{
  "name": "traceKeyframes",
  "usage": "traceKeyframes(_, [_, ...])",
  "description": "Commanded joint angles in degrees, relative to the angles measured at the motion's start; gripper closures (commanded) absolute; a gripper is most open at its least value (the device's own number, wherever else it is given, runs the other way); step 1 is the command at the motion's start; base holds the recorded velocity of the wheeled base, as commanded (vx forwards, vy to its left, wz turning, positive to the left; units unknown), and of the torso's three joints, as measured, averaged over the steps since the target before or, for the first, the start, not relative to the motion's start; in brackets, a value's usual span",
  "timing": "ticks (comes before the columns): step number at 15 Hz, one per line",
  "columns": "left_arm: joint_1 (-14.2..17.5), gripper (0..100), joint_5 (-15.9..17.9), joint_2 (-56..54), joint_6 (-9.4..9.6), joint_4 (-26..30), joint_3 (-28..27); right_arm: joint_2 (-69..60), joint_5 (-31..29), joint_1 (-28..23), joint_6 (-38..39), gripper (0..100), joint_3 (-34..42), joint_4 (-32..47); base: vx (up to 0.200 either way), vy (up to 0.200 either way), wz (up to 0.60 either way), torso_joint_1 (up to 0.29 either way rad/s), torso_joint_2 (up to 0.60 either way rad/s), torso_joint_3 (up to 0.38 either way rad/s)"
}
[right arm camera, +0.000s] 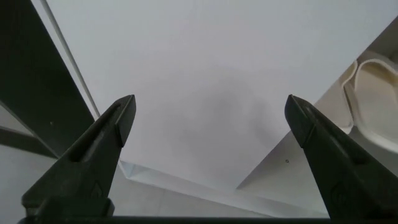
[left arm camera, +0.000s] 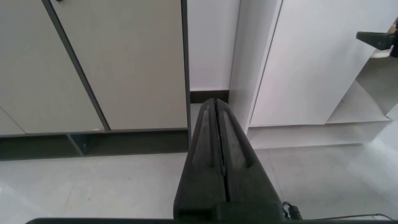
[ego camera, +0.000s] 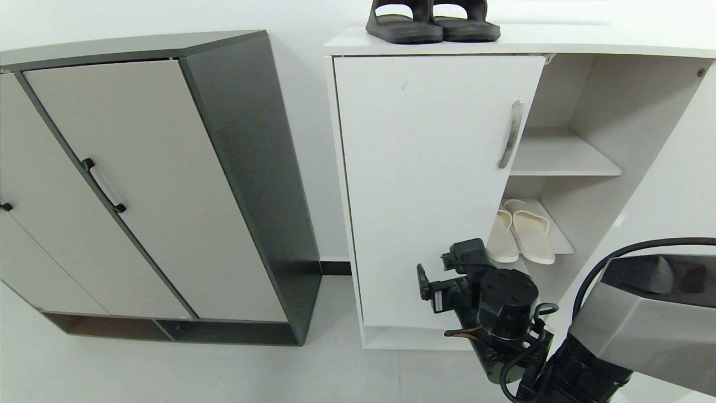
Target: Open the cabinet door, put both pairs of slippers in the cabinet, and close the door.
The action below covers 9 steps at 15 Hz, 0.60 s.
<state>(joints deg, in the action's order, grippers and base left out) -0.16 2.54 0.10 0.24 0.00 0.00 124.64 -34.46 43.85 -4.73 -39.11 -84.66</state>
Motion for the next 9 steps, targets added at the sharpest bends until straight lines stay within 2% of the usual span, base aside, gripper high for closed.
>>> traceKeyframes(1, [0.0, 100, 0.0, 0.1, 0.02, 0.0, 0.0, 0.3, 0.0, -0.1, 0.0, 0, 0.0, -0.1, 0.000, 0.000, 0.00, 0.012, -0.21, -0.305])
traceKeyframes(3, [0.0, 100, 0.0, 0.1, 0.02, 0.0, 0.0, 0.3, 0.0, 0.0, 0.0, 0, 0.0, -0.1, 0.000, 0.000, 0.00, 0.031, -0.21, -0.359])
traceKeyframes(9, [0.0, 100, 0.0, 0.1, 0.02, 0.0, 0.0, 0.3, 0.0, 0.0, 0.0, 0, 0.0, -0.1, 0.000, 0.000, 0.00, 0.090, -0.51, -0.352])
